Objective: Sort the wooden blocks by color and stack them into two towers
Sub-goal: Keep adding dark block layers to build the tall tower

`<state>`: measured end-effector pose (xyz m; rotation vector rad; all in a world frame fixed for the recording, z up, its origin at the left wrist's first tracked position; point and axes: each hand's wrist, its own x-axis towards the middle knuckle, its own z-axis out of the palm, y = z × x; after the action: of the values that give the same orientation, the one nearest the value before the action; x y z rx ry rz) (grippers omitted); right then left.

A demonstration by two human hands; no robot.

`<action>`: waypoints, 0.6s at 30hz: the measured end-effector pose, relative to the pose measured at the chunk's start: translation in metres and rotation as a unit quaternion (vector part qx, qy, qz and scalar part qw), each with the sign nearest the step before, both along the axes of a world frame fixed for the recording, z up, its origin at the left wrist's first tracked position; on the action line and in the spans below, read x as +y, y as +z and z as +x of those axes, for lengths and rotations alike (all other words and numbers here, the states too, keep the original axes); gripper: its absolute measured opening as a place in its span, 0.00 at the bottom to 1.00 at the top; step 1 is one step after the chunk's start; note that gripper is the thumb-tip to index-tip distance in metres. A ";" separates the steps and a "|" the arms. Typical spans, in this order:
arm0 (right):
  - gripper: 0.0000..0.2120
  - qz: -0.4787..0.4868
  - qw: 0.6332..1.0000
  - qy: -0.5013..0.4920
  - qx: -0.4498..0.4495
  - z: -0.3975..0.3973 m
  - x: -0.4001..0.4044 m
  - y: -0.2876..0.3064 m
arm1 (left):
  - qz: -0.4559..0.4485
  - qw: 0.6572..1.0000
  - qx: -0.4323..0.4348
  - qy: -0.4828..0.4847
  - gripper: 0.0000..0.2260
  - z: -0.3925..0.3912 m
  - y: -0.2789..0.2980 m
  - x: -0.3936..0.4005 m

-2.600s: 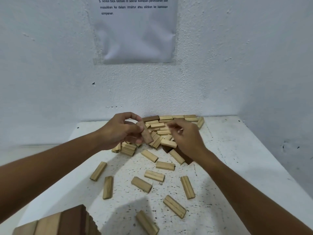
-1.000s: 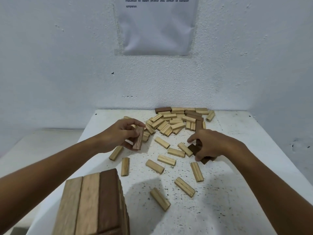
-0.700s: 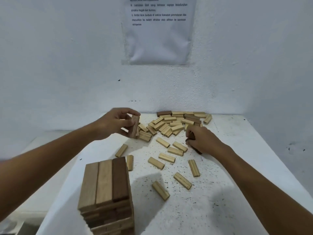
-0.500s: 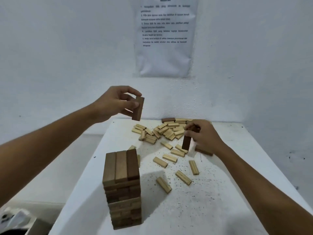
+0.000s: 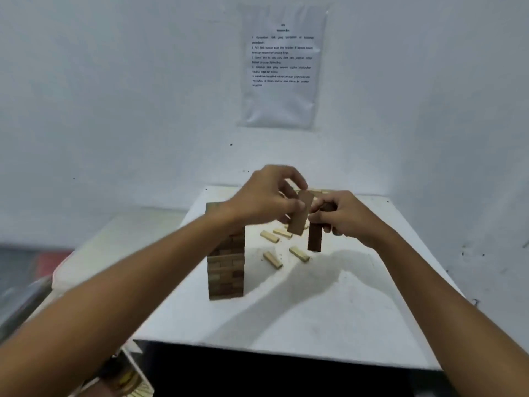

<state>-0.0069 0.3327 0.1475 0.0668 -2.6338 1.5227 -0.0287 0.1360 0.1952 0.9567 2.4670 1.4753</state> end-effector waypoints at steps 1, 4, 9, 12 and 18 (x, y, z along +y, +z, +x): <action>0.03 0.010 1.000 0.003 -0.018 0.008 0.001 -0.009 | -0.010 1.000 -0.011 0.002 0.10 0.008 -0.016 0.003; 0.02 0.025 0.997 0.001 -0.074 0.029 0.002 -0.041 | -0.044 0.998 -0.051 0.011 0.09 0.026 -0.065 0.008; 0.02 0.010 0.990 -0.019 -0.137 0.055 -0.009 -0.089 | -0.077 0.986 -0.135 0.053 0.08 0.043 -0.129 0.004; 0.04 0.004 0.988 -0.027 -0.151 0.062 -0.017 -0.102 | -0.076 0.980 -0.170 0.064 0.08 0.046 -0.148 -0.001; 0.04 0.005 0.988 -0.060 -0.142 0.059 -0.028 -0.113 | -0.107 0.979 -0.154 0.077 0.09 0.045 -0.161 -0.003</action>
<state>0.0523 0.3043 0.0347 -0.3260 -2.7967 1.5817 0.0164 0.1329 0.0339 0.4681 2.4456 1.2521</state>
